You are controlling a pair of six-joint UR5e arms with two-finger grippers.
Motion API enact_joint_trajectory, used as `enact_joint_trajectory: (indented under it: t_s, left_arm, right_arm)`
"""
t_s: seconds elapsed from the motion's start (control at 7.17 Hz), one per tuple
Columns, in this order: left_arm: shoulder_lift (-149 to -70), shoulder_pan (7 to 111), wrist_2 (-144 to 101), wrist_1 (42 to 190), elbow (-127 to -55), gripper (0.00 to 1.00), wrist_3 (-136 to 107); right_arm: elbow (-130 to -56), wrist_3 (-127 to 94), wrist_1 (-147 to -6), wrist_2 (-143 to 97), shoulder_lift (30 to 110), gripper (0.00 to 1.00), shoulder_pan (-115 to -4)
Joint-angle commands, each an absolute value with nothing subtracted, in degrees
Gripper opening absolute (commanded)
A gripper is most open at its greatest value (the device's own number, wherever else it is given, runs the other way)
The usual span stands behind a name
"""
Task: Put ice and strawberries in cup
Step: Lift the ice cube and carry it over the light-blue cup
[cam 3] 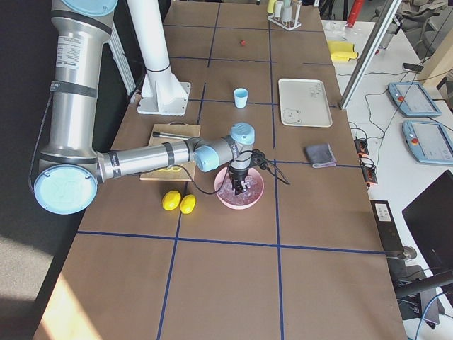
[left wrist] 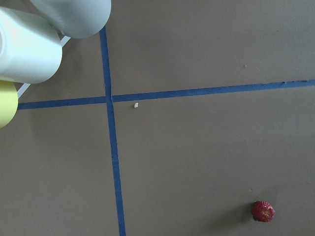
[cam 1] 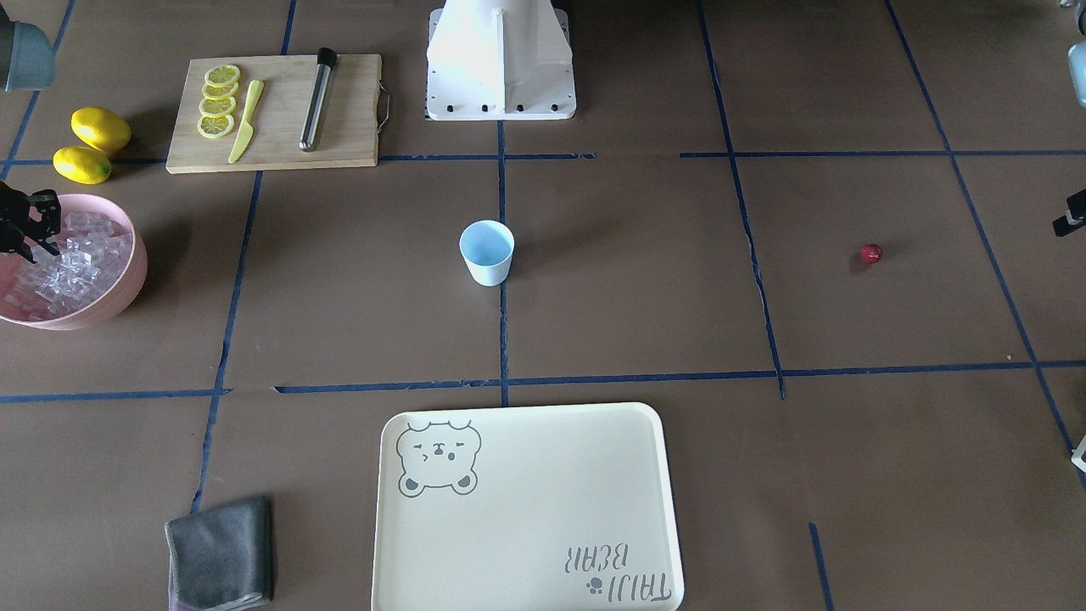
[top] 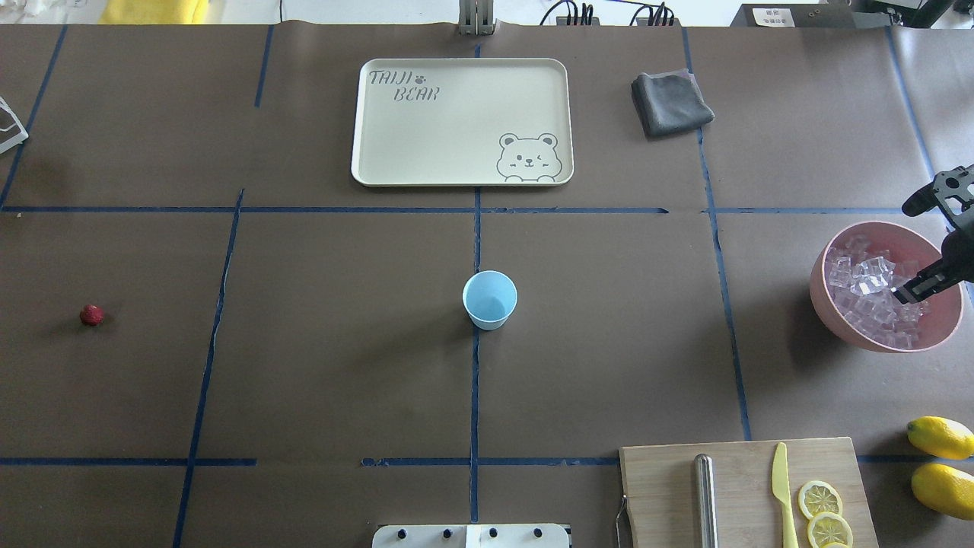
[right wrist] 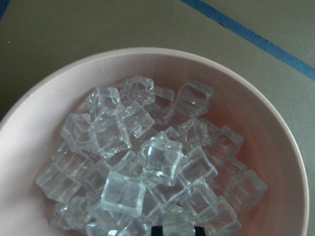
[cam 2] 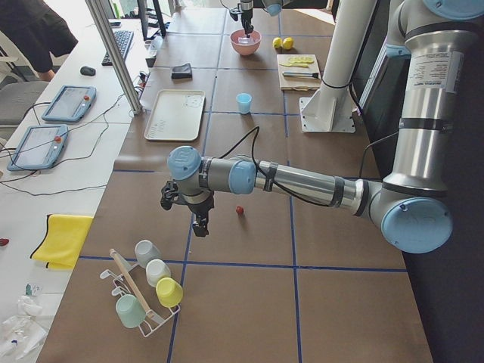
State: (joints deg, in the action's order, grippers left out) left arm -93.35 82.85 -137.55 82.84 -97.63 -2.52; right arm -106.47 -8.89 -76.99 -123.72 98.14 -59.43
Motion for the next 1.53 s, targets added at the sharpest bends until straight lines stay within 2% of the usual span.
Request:
enact_joint_trajectory:
  t_s: [0.0, 0.28, 0.42, 0.84, 1.12, 1.39]
  left_arm:
    - [-93.3, 82.9, -137.5, 82.7, -97.8, 1.00, -2.5]
    - [-93.3, 82.9, -137.5, 82.7, -97.9, 1.00, -2.5]
    - [-93.3, 82.9, -137.5, 82.7, -97.9, 1.00, -2.5]
    - [-93.3, 82.9, -137.6, 82.7, -97.9, 1.00, -2.5]
    - [-93.3, 82.9, -137.6, 82.7, -97.8, 1.00, -2.6]
    - [-93.3, 82.9, -138.0, 82.7, -97.8, 1.00, -2.9]
  right_arm:
    - [-107.6, -9.0, -77.1, -124.9, 98.2, 0.01, -62.4]
    - [-117.0, -9.0, -89.1, -127.0, 96.9, 0.00, -66.3]
    - [-120.2, -9.3, -96.0, -127.0, 92.8, 0.00, -66.4]
    - [-119.7, -25.4, -97.6, -133.3, 81.4, 0.00, -64.2]
    - [-117.4, -42.2, -97.5, -133.3, 69.7, 0.00, -54.2]
    - [-114.8, -50.3, -97.4, -127.6, 63.8, 0.00, -44.7]
